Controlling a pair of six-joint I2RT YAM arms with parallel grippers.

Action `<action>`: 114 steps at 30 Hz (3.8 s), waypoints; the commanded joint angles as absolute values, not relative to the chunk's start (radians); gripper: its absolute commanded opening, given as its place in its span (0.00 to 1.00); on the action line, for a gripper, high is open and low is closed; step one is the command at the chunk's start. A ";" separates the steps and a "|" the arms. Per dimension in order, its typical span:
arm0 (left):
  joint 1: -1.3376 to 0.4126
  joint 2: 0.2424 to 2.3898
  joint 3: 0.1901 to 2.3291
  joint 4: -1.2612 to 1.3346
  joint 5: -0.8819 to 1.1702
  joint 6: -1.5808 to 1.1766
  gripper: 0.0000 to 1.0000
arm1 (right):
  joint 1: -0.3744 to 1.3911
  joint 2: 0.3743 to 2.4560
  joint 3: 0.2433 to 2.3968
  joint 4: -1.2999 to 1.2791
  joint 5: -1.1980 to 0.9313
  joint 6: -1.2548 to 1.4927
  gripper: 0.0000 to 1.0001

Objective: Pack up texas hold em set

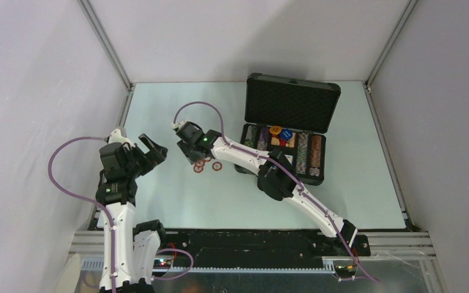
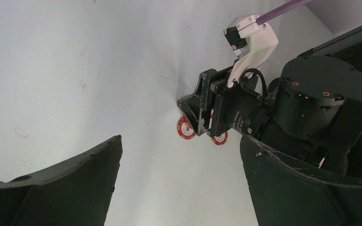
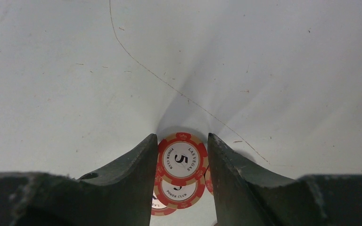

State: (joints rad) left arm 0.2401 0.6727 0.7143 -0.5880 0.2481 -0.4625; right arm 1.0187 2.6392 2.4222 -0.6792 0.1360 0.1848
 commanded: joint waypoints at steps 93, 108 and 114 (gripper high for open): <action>0.187 0.643 0.711 -0.562 0.239 -0.577 0.98 | 0.959 2.375 1.975 -0.565 -0.047 0.328 0.60; 0.013 0.762 0.508 -0.415 0.071 -0.818 0.92 | 0.858 2.287 1.772 -0.410 -0.246 0.407 0.53; -0.037 0.842 0.446 -0.295 0.068 -0.867 0.83 | 0.821 2.267 1.712 -0.366 -0.305 0.421 0.46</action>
